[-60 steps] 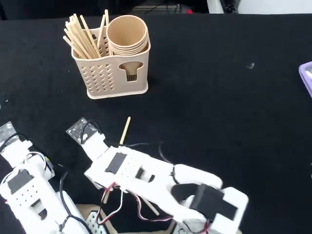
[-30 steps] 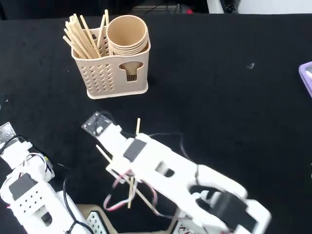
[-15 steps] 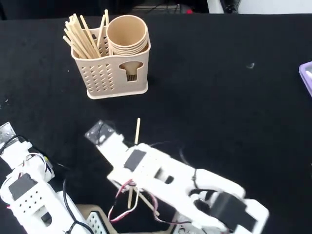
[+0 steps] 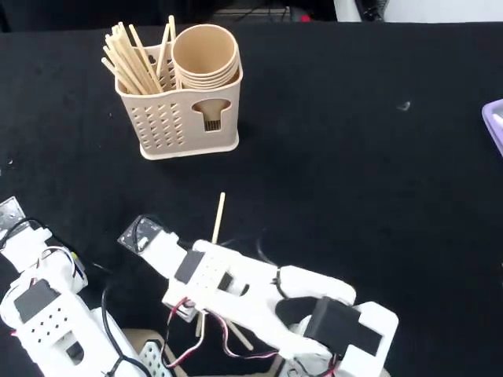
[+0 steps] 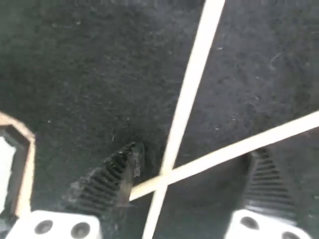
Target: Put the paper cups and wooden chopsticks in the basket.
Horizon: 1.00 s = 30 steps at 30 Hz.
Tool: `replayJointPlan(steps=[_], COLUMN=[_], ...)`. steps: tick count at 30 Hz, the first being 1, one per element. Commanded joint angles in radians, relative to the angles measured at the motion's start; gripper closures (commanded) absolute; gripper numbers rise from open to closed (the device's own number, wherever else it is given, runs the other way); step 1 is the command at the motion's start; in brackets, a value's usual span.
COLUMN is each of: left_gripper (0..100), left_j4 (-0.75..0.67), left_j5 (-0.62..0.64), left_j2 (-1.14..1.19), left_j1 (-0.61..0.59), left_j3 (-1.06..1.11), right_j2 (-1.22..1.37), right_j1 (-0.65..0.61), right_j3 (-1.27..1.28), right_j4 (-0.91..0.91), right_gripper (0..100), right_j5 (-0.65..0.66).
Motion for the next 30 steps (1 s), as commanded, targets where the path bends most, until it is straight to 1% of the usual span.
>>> replayJointPlan(steps=[1,3,8,15,23,26,30], left_gripper=[85,85,85,85,85,85,85], left_j4=[0.002,0.002,0.002,0.002,0.002,0.002,0.002], left_j5=[0.002,0.002,0.002,0.002,0.002,0.002,0.002], left_j2=[-0.011,-0.011,-0.011,-0.011,-0.011,-0.011,-0.011], left_j1=[-0.004,-0.004,-0.004,-0.005,-0.005,-0.004,-0.004], left_j3=[-0.005,-0.005,-0.005,-0.005,-0.005,-0.005,-0.005], right_j2=[-0.002,-0.024,-0.119,-0.288,-0.383,-0.372,-0.312], right_j1=[0.064,0.100,0.167,0.276,0.425,0.488,0.523], right_j3=[-0.028,-0.028,-0.016,-0.005,-0.012,0.004,0.107], right_j4=[0.000,0.002,0.020,0.117,0.120,0.069,-0.035], right_gripper=[83.1,89.5,98.6,98.7,98.7,98.5,98.4], right_j5=[0.002,0.012,0.150,0.227,0.376,0.459,0.605])
